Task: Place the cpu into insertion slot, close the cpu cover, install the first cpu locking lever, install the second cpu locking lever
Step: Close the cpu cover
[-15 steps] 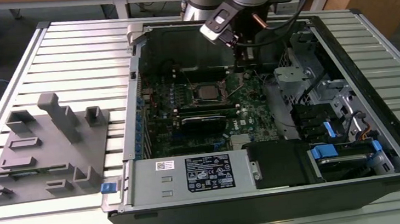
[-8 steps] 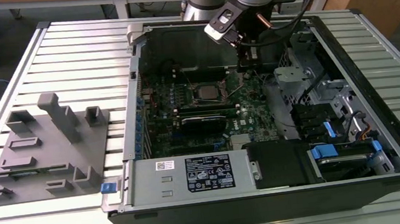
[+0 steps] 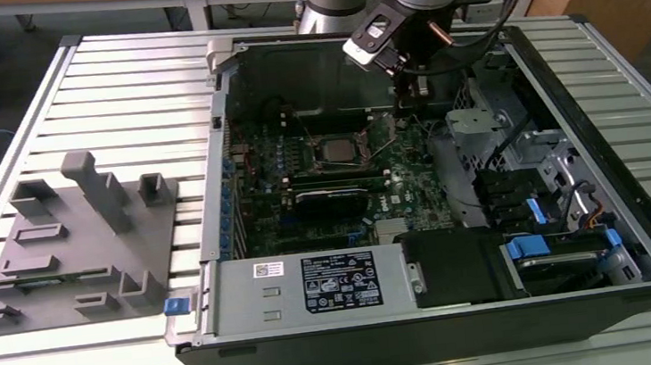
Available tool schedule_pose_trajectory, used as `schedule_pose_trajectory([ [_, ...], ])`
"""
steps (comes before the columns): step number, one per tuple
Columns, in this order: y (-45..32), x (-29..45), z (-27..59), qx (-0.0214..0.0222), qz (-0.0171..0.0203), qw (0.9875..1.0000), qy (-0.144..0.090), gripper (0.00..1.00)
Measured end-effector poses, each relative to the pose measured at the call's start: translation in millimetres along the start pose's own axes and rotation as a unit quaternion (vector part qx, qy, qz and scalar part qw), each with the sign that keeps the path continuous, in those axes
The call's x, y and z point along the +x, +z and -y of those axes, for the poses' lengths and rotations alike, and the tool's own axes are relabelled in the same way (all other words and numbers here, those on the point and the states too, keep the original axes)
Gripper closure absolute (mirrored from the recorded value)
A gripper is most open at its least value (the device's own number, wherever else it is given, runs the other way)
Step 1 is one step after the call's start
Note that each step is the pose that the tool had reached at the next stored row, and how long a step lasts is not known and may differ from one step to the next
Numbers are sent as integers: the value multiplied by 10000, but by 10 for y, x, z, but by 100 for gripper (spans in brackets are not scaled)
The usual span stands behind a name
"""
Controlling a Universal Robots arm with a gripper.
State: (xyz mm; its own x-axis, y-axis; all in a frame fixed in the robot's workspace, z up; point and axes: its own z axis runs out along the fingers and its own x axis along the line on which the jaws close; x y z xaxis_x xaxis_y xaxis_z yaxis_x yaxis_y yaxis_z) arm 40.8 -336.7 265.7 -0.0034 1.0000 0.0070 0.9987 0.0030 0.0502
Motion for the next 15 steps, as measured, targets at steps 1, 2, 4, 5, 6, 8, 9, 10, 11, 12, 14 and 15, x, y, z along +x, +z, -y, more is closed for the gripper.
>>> schedule_pose_trajectory([
  [1,2,0,-20,0,0,10000,0,89],
  [2,3,0,-38,0,-1,10000,0,89],
  [4,7,0,-66,0,0,10000,0,89],
  [5,9,0,-76,1,0,10000,0,89],
  [6,13,0,-85,1,0,10000,0,89],
  [8,35,-1,-97,1,0,10000,0,89],
  [9,54,-1,-100,1,0,10000,0,89],
  [10,72,-1,-103,1,0,10000,0,89],
  [11,90,-1,-104,1,0,10000,0,89],
  [12,108,-1,-105,1,0,10000,0,89],
  [14,143,-2,-106,1,0,10000,1,89],
  [15,159,-2,-106,1,0,10000,0,89],
])
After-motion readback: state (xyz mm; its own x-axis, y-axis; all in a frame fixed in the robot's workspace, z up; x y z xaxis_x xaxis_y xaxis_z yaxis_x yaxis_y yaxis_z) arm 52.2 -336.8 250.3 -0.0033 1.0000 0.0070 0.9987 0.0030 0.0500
